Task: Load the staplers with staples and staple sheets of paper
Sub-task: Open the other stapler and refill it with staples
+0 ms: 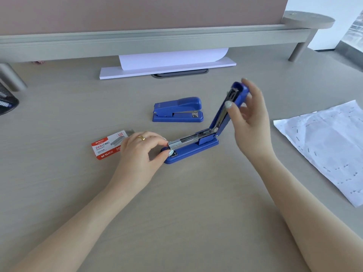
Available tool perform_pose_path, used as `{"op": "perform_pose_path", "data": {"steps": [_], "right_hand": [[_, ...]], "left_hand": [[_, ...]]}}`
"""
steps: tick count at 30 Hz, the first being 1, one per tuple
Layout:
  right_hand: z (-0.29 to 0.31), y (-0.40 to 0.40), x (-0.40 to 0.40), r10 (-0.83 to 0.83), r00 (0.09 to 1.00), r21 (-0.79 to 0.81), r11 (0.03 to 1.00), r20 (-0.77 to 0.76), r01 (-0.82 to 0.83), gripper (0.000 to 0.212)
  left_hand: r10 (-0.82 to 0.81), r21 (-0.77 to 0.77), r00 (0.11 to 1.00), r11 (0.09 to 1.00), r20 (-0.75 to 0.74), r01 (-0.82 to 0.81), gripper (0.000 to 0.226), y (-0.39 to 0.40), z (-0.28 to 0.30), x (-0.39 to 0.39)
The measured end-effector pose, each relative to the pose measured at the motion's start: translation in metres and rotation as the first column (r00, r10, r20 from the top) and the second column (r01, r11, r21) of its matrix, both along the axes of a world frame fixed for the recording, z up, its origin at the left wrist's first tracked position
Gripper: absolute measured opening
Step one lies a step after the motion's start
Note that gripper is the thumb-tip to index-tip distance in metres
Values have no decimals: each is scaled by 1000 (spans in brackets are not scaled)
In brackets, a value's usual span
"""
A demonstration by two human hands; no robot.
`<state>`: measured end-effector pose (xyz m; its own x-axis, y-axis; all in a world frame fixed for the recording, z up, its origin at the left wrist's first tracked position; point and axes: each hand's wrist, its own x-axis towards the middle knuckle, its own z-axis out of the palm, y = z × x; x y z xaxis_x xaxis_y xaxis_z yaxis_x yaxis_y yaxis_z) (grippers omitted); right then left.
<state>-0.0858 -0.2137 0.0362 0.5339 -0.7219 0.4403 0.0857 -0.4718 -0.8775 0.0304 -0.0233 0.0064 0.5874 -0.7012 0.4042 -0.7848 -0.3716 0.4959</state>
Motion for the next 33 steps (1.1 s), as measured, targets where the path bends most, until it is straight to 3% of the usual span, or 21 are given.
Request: {"op": "perform_pose_path", "data": {"steps": [4,7,9,17,23,27,33], "right_hand": [[-5,17,6,114,983,-224,964,-145,-145,38],[-16,24,12,146,941,-504,813,-306,-290,40],[-23,25,16,172,914,-582,725,-367,-370,37],[-24,24,17,244,893,-518,743,-379,-423,36],[-23,24,15,9,907,-673,667,-421,-319,37],[-21,27,12,-23,869,-657,665,-493,-355,40],[-24,31,9,36,842,-561,730,-539,-390,47]], "left_hand": [[2,-3,1000,1000,-7,-2,7,0,1,0],[-5,-8,1000,1000,-9,5,13,-1,0,0],[-11,3,1000,1000,-23,11,20,-1,0,0],[-12,3,999,1000,-46,12,24,0,0,1],[-24,17,999,1000,-31,25,11,0,-3,3],[-38,22,999,999,-19,38,9,1,-3,2],[-55,-39,993,998,-109,51,52,5,1,-4]]}}
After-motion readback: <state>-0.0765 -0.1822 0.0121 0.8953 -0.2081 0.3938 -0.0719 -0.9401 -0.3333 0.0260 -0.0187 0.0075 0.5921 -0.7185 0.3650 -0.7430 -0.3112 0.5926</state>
